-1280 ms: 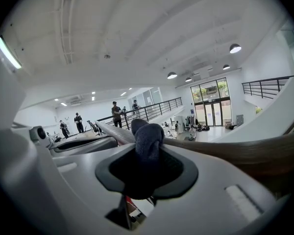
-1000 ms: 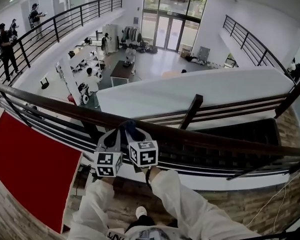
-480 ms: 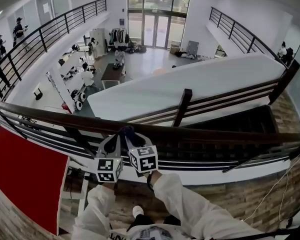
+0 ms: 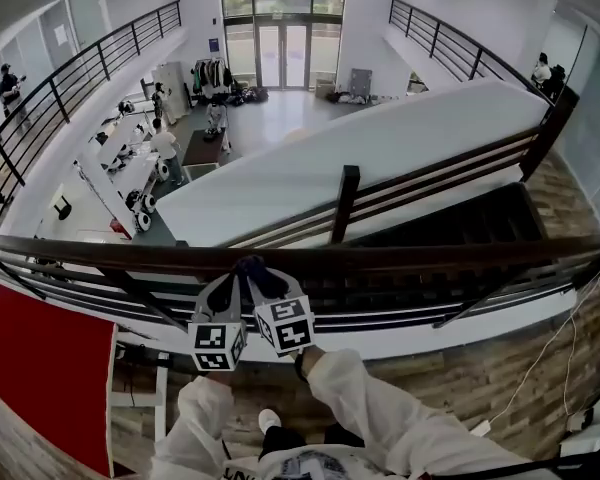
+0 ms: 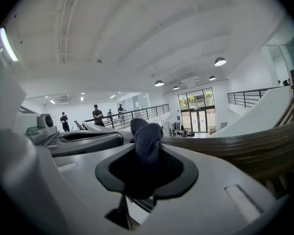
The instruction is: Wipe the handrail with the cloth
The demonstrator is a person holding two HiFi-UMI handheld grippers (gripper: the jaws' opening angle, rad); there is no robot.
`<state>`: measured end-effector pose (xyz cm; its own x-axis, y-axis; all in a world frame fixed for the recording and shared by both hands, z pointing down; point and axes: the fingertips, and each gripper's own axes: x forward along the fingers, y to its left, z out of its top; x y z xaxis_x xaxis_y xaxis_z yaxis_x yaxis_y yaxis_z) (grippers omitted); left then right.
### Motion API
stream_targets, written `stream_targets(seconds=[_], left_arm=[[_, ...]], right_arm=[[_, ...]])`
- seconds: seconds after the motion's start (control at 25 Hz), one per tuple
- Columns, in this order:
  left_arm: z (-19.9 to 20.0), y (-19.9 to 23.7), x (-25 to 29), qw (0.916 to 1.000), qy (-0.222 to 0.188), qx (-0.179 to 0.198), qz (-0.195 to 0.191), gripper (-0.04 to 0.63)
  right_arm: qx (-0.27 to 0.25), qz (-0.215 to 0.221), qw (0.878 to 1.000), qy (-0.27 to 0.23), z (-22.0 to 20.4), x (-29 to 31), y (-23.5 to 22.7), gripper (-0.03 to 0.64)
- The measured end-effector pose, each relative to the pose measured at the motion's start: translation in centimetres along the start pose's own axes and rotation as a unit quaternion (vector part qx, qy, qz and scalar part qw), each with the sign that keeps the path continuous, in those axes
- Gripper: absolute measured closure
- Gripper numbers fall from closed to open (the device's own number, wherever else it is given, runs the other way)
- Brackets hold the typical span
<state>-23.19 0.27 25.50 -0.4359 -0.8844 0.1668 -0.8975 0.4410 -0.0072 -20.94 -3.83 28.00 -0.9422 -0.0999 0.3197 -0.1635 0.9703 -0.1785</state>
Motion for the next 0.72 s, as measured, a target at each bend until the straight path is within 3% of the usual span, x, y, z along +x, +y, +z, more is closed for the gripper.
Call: stream_targets(seconds=[0.72], left_arm=[[0.2,-13.4,4.4,0.9976,0.002,0.012,-0.068,0.598]], right_arm=[[0.026,-0.061,0.998,-0.024,-1.2,-9.0,-11.4,0.517]])
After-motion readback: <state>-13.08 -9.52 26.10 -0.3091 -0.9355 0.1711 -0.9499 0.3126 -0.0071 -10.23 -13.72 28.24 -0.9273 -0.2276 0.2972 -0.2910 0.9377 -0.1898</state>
